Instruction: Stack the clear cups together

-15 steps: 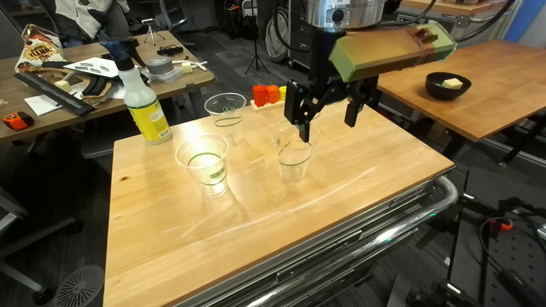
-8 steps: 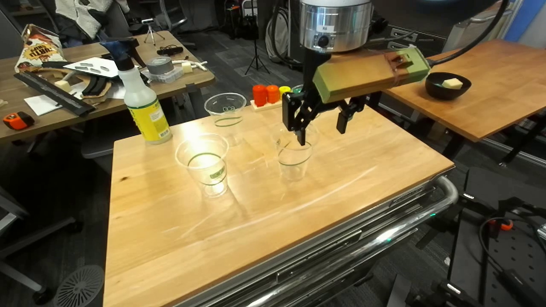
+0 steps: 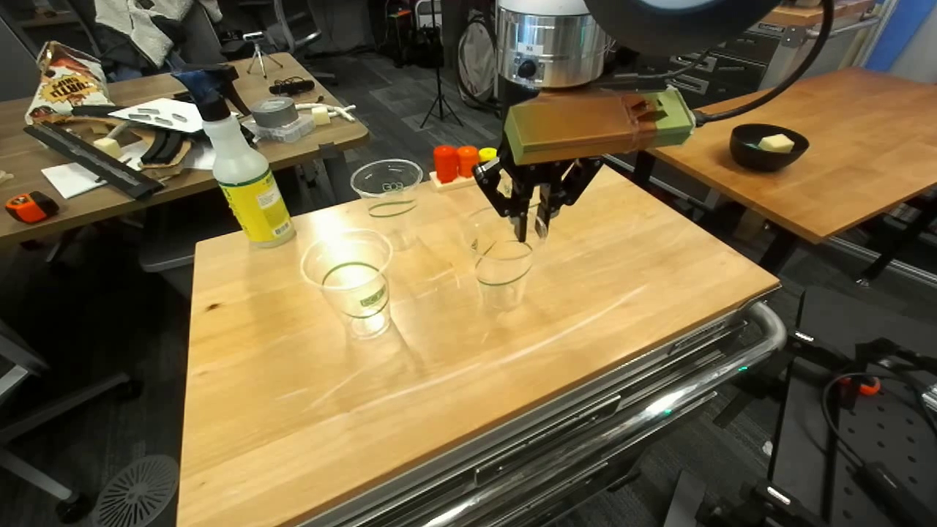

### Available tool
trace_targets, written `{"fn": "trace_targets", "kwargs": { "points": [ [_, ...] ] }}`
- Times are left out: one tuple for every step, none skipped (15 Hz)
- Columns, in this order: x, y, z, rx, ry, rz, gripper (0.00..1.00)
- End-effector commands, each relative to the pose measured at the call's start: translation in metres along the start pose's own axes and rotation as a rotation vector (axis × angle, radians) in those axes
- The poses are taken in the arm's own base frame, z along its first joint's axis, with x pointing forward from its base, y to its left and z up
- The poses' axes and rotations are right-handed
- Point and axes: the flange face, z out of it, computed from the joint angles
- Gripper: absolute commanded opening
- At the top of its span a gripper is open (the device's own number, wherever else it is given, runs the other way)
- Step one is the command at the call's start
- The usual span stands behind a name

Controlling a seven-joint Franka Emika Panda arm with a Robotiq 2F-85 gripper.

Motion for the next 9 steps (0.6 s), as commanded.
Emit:
{"fn": "trace_targets", "kwargs": {
  "points": [
    [0.006,-0.003,0.0,0.037,-0.014,0.062,0.05],
    [0.006,-0.002,0.002,0.041,-0.019,0.073,0.03],
    [0.005,-0.001,0.003,0.051,-0.032,0.081,0.03],
    [0.004,0.0,0.004,0.059,-0.046,0.092,0.05],
    [0.003,0.001,0.004,0.072,-0.064,0.103,0.06],
    [0.002,0.002,0.002,0.088,-0.081,0.115,0.06],
    [0.0,0.002,-0.003,0.112,-0.095,0.127,0.05],
    [-0.001,0.002,-0.009,0.136,-0.106,0.137,0.05],
    [-0.004,0.004,-0.023,0.171,-0.101,0.143,0.05]
  ]
}}
